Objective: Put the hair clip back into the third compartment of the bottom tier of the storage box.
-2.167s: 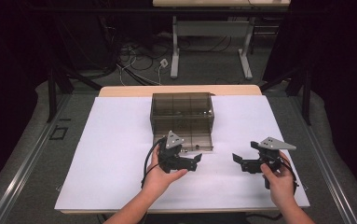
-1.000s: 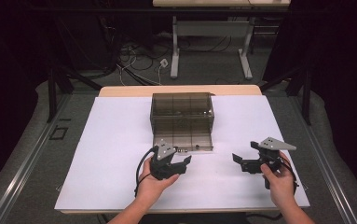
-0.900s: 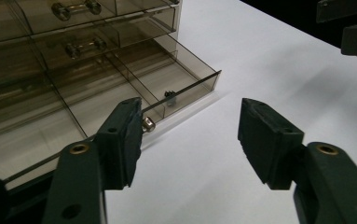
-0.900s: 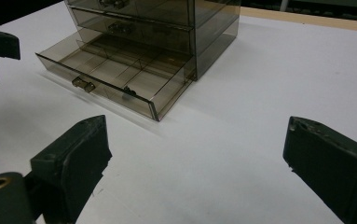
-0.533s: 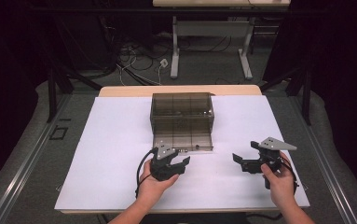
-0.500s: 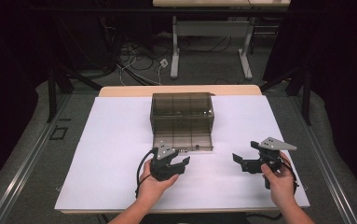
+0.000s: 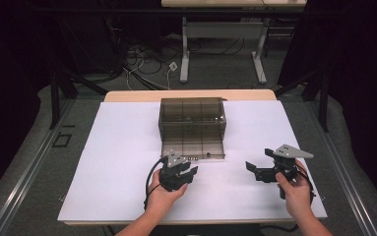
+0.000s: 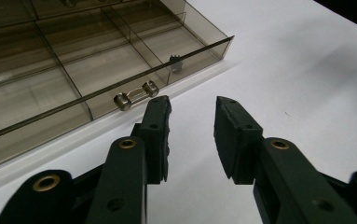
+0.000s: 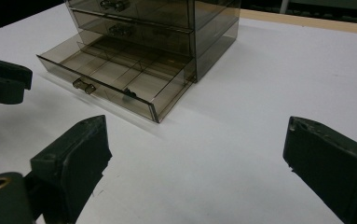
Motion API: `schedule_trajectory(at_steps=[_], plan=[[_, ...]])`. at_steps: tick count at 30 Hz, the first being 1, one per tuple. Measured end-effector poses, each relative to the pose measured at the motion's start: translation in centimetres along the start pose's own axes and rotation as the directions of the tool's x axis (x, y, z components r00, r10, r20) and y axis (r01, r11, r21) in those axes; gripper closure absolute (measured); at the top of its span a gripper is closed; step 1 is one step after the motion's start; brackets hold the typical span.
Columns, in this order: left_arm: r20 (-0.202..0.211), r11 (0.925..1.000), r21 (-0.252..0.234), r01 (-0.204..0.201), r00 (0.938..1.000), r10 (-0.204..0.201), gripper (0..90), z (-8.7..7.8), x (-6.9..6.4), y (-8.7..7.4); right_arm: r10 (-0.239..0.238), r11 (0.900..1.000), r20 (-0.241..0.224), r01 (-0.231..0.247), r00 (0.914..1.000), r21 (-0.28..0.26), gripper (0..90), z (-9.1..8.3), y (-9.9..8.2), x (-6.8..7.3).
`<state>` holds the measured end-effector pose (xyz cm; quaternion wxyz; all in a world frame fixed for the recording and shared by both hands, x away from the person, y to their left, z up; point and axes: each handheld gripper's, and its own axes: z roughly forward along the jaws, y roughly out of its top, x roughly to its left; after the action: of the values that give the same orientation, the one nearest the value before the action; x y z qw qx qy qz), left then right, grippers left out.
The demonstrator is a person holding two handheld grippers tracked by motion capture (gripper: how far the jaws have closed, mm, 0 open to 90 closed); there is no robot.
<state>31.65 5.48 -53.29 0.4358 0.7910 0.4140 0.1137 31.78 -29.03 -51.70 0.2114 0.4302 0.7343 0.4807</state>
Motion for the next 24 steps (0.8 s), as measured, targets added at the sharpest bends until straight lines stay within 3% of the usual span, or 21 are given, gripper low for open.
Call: schedule_trajectory(at_steps=[10,15,24], plan=[[-0.013,0.9992,0.026,0.031,0.9994,-0.031,73.6,0.4,0.8,-0.1,-0.002,1.0000,0.000,0.002,1.0000,0.000,6.2,0.1,0.0,0.1],[-0.020,0.9969,0.065,0.044,0.9989,-0.042,78.8,0.8,1.3,-0.1,-0.003,1.0000,0.001,0.003,1.0000,0.000,6.2,0.1,0.0,0.1],[-0.026,0.9918,0.093,0.087,0.9960,-0.085,86.8,1.1,2.5,0.0,-0.005,1.0000,-0.002,0.005,1.0000,0.005,6.2,0.1,0.0,0.1]])
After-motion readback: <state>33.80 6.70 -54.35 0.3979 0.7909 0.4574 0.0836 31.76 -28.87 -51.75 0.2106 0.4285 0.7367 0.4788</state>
